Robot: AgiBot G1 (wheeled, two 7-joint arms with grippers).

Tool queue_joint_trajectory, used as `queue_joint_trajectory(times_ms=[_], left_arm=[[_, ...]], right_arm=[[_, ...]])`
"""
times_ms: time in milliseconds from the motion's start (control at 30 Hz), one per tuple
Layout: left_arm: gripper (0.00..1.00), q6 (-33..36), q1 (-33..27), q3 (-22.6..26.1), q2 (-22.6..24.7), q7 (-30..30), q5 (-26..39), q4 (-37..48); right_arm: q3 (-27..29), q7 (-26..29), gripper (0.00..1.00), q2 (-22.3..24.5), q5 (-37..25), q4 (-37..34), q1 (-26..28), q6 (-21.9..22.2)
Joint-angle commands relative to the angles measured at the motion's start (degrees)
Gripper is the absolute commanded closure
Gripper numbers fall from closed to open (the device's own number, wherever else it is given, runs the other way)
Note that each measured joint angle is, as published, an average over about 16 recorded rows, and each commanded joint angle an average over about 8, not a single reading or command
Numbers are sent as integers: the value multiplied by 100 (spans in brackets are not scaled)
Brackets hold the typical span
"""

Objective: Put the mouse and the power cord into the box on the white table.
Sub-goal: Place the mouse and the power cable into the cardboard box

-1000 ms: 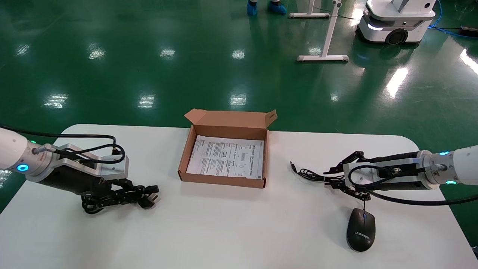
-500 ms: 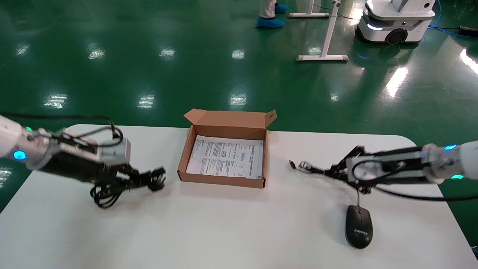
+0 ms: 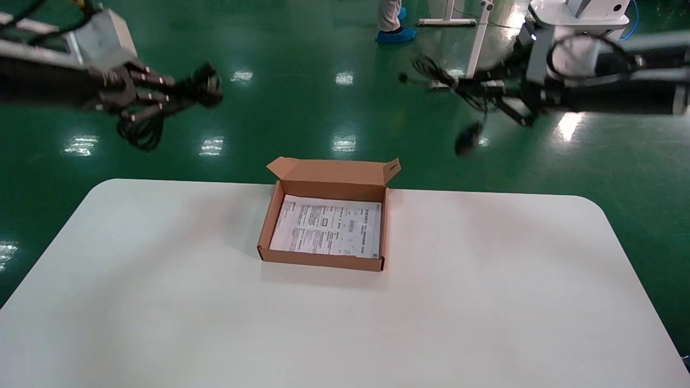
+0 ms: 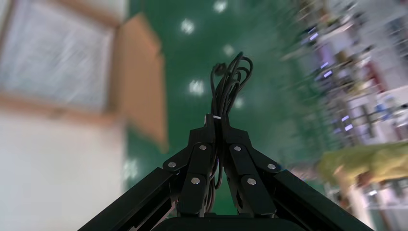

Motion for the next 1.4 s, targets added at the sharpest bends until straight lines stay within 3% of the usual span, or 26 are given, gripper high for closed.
queue_joint_trajectory(times_ms=[33, 333, 667, 1300, 1400], left_arm=[[100, -219, -184, -38, 8, -59, -33, -77], [100, -833, -588, 71, 426, -423, 185, -169], [100, -915, -739, 138, 347, -236, 308, -2], [100, -855, -584, 108, 241, 29, 264, 438], [100, -859, -561, 104, 237, 59, 259, 474]], right_arm=[[88, 118, 100, -98, 126, 3, 174, 27], [241, -183, 100, -935, 365, 11, -19, 475], [277, -366, 100, -1674, 435, -179, -267, 990], [-369, -92, 100, -1848, 451, 764, -1164, 1295], [-537, -50, 91, -1848, 445, 840, -1255, 1360]])
